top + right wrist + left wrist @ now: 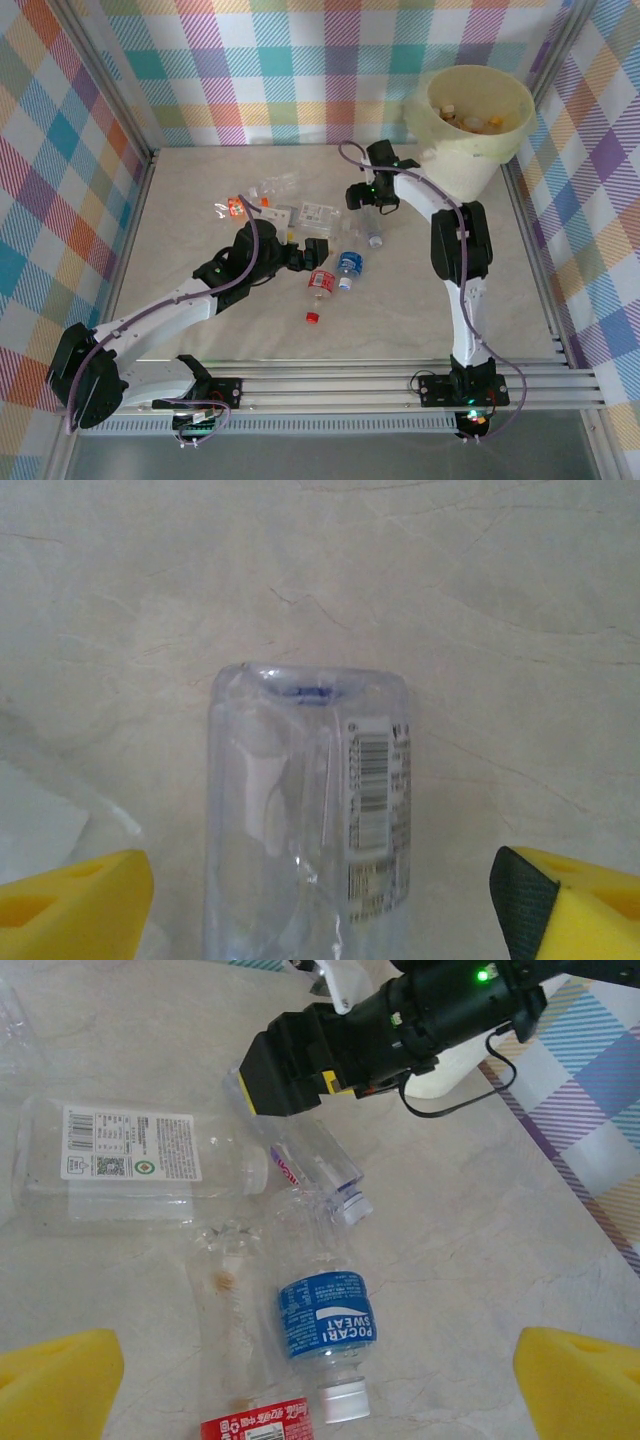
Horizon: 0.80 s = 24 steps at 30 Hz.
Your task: Put the plastic bottles in the bin
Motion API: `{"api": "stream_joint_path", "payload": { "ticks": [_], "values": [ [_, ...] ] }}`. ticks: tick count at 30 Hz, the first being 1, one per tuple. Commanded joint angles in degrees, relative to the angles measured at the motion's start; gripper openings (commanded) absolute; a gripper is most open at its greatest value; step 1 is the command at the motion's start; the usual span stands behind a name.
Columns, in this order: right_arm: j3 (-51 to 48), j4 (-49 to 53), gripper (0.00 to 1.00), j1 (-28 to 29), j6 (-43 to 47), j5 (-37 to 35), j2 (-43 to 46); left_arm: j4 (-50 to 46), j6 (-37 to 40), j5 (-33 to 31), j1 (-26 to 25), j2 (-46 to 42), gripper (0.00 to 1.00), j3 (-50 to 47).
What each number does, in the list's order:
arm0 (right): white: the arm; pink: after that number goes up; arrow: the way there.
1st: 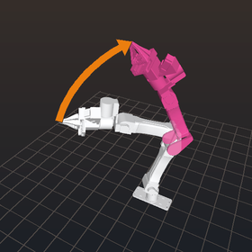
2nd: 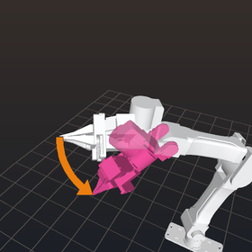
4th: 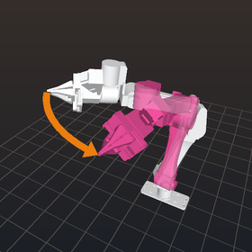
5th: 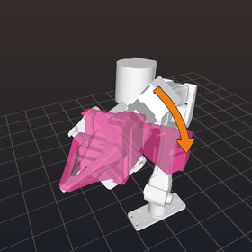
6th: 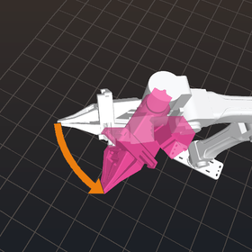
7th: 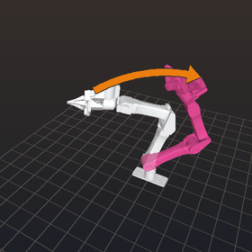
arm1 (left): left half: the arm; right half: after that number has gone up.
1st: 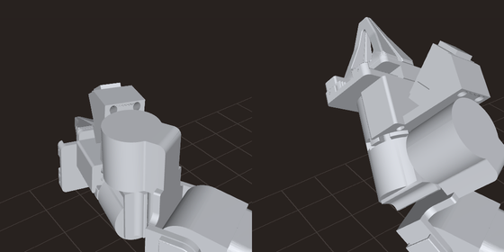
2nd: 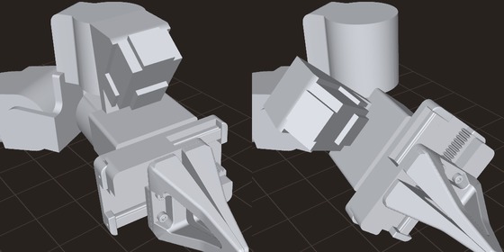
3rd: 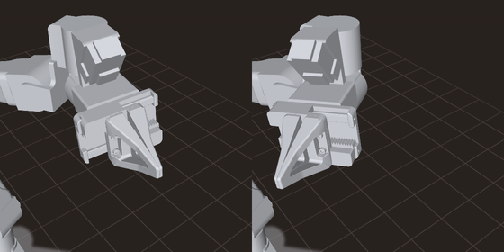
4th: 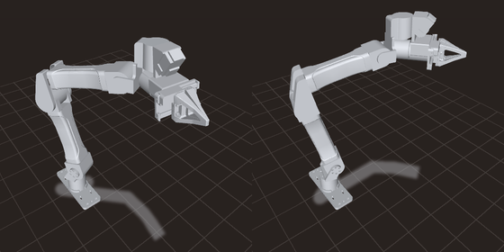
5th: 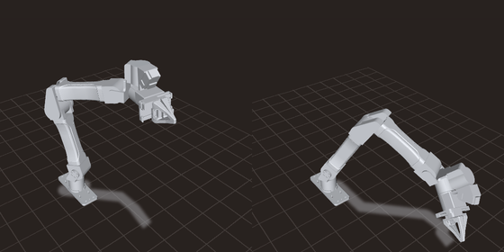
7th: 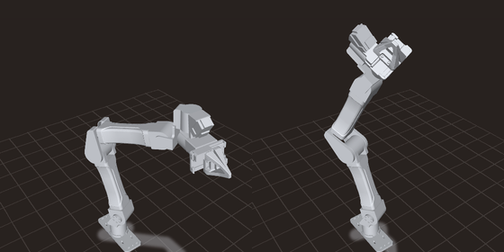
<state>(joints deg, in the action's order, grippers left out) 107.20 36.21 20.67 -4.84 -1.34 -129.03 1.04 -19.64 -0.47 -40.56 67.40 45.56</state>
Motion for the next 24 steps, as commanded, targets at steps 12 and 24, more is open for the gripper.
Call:
{"api": "stream_joint_path", "payload": {
  "ticks": [12, 24],
  "values": [
    [18.56, 12.15, 0.72, 0.95, -0.43, -2.96, -14.1, 1.87, 0.31, -0.58, 0.55, -0.9, 1.0, -0.79],
    [7.59, 3.75, 0.54, 1.12, -0.76, -3.03, -1.98, 2.6, 0.49, 1.23, 0.52, -0.56, 1.0, -0.68]
  ]
}}
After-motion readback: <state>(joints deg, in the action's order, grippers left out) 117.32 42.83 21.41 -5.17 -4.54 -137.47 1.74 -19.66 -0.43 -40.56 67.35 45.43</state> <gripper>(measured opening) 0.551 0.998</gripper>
